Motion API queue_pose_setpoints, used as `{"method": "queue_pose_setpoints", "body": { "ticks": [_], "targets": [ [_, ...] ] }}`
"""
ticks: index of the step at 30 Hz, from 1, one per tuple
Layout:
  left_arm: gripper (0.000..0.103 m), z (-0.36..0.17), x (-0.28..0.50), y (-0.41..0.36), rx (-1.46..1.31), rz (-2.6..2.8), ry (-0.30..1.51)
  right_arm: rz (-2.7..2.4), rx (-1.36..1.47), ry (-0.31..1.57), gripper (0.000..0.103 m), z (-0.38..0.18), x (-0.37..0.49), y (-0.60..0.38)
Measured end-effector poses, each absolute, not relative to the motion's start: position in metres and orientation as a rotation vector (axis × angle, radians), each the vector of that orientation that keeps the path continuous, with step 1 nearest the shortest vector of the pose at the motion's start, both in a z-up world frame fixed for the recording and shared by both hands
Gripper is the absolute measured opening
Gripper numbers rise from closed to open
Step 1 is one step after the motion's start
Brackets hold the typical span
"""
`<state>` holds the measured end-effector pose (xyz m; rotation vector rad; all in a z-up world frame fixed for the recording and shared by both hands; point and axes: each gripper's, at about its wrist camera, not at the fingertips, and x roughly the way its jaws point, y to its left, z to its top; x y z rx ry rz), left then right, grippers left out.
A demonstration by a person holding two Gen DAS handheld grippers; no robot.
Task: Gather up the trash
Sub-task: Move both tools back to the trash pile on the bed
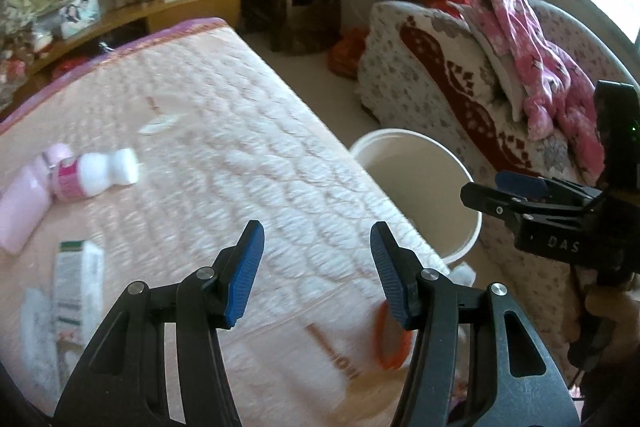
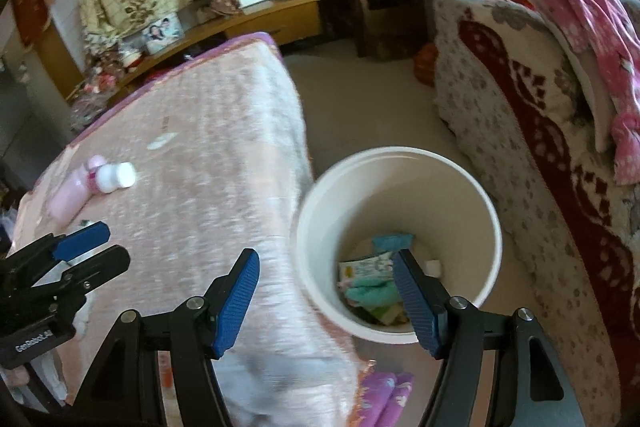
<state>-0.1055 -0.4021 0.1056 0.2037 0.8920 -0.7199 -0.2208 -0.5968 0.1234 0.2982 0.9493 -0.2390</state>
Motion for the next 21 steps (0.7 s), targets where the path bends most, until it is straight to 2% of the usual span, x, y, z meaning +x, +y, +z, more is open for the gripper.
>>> {"method": "queue_pose_setpoints", "body": {
  "ticks": [21],
  "targets": [
    [0.054,0.122,-0.109,-0.237,0.07,-0.475,0.844,0.012,0.206,0.964,0.071,0.134,-0.184,-0.436]
  ]
}}
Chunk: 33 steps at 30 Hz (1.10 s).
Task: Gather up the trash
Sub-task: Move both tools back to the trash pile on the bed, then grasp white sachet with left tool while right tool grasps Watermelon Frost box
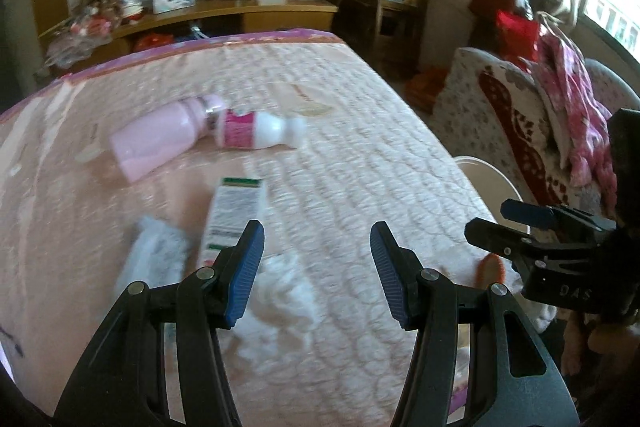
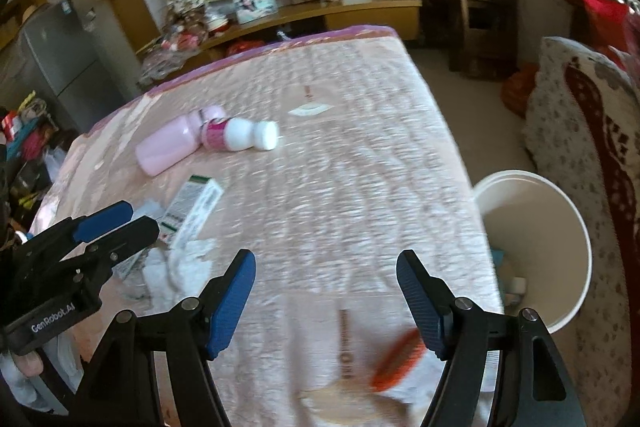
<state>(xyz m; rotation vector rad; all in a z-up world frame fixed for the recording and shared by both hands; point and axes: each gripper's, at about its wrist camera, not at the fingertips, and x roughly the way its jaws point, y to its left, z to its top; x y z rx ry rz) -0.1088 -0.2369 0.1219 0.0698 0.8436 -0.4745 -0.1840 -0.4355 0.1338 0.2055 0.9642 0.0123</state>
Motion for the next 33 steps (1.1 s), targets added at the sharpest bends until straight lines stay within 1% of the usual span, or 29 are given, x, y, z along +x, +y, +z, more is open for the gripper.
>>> {"method": "queue_pose_setpoints", "body": {
  "ticks": [8,13,33],
  "targets": [
    [0.054,0.12,-0.109,-0.191,0.023,-0.409,0.848,0.066,0.172,0.973,0.071,0.137,-0.177,-0.398],
    [0.054,0.118,-0.113,-0.167,0.002,-0.384,0.858,0.09,0.153,0.982,0.073,0.136,-0.173,-0.379],
    [0.055,0.092,-0.109,-0.095,-0.076,-0.392,0.93,0.137,0.132,1.058,0.074,0.113,-0.154,-0.332]
  ]
}}
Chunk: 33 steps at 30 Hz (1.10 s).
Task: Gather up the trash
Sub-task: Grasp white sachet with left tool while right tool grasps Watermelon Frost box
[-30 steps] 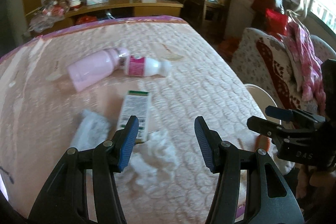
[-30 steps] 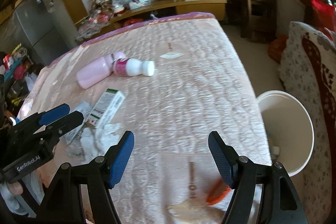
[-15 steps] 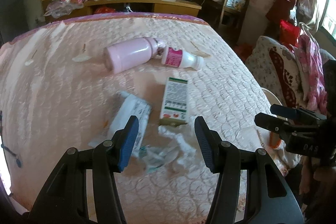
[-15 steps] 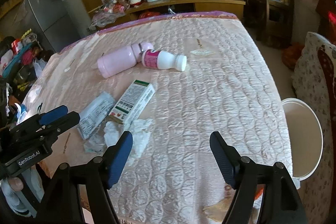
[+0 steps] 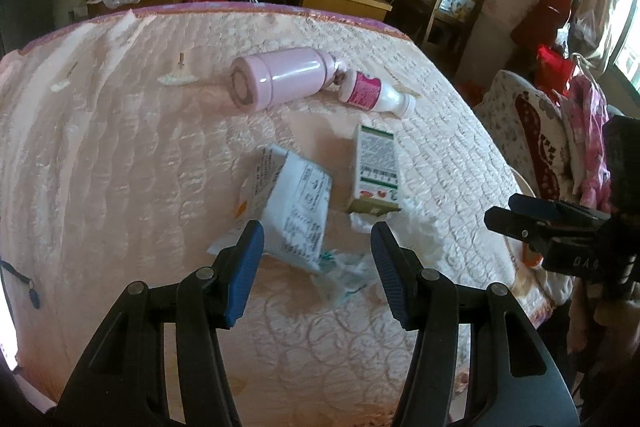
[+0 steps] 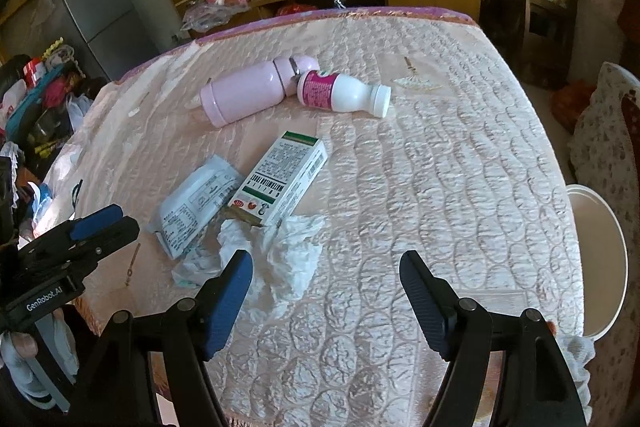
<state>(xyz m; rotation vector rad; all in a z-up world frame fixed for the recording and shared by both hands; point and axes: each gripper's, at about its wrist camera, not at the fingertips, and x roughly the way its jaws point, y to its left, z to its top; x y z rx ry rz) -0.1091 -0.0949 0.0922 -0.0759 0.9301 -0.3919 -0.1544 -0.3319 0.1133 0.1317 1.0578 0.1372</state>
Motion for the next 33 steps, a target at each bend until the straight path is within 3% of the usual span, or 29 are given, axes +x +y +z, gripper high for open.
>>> {"method": "queue_pose_setpoints", "body": {
  "ticks": [33],
  "targets": [
    [0.06,0.031,-0.027,-0.115,0.018,-0.375,1.054,0.161,0.236,1.126,0.074,0.079,-0.079,-0.314]
  ]
}}
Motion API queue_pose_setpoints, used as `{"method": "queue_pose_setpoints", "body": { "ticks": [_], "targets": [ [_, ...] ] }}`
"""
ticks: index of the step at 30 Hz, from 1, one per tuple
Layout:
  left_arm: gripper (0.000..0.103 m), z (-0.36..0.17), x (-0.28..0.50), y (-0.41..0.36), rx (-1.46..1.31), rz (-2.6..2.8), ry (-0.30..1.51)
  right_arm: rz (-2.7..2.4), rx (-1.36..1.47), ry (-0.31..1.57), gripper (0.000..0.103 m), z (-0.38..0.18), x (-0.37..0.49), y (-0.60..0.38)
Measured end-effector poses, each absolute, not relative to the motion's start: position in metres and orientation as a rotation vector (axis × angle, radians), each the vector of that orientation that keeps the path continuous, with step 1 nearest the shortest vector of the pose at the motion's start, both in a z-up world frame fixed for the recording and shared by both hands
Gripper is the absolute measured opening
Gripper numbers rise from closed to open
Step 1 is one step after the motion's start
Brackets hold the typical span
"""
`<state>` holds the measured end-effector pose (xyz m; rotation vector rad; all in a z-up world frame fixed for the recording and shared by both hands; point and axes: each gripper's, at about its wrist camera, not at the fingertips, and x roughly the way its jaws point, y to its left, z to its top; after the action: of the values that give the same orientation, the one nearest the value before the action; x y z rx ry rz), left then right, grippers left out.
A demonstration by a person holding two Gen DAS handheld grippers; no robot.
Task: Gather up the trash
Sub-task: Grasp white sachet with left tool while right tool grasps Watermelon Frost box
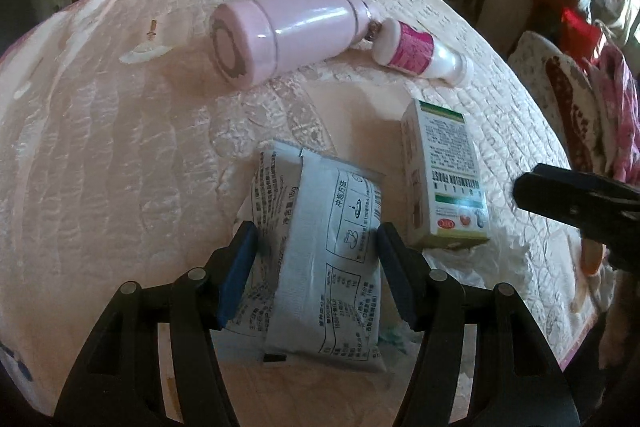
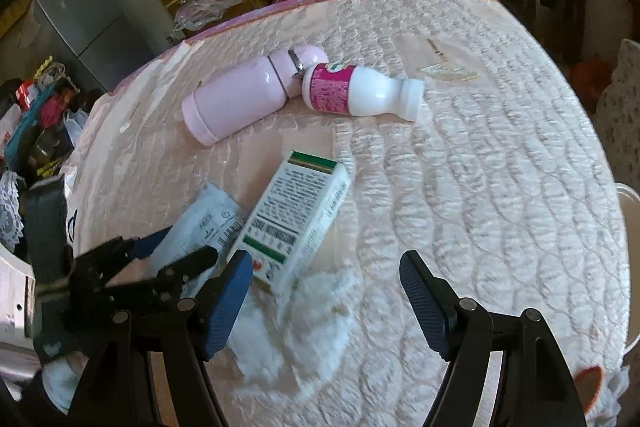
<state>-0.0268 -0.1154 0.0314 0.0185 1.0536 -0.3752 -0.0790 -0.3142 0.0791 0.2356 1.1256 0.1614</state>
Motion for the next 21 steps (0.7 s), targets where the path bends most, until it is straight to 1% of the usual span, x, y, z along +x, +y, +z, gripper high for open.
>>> {"method": "queue_pose_setpoints", "body": {
  "ticks": [4,6,15,17,19,20,21],
  "targets": [
    [0.057,0.033,-0.028,-0.104,0.013,-0.369,1.039,0.163,0.237,1.142,0.074,0.071,-0.063,-0.301],
    [0.053,0.034,-0.029,-0.097,0.001,-0.353,1.032,0.164,0.236,1.151,0.074,0.067,-0.055,-0.294],
    [0.052,0.033,-0.035,-0.077,-0.038,-0.307,1.018,0.149,0.161,1.218,0.074,0.04,-0.028,-0.262],
    [0.051,0.032,-0.037,-0.075,-0.044,-0.307,1.014,0.141,0.122,1.199,0.074,0.037,-0.026,-0.255],
    [0.05,0.032,-0.038,-0.071,-0.055,-0.306,1.005,0.137,0.081,1.178,0.065,0.037,-0.026,-0.248],
    [0.049,0.033,-0.039,-0.071,-0.06,-0.306,1.004,0.141,0.066,1.168,0.059,0.038,-0.026,-0.247],
    [0.047,0.034,-0.039,-0.069,-0.066,-0.306,1.003,0.157,0.074,1.165,0.058,0.039,-0.027,-0.246]
  ]
}}
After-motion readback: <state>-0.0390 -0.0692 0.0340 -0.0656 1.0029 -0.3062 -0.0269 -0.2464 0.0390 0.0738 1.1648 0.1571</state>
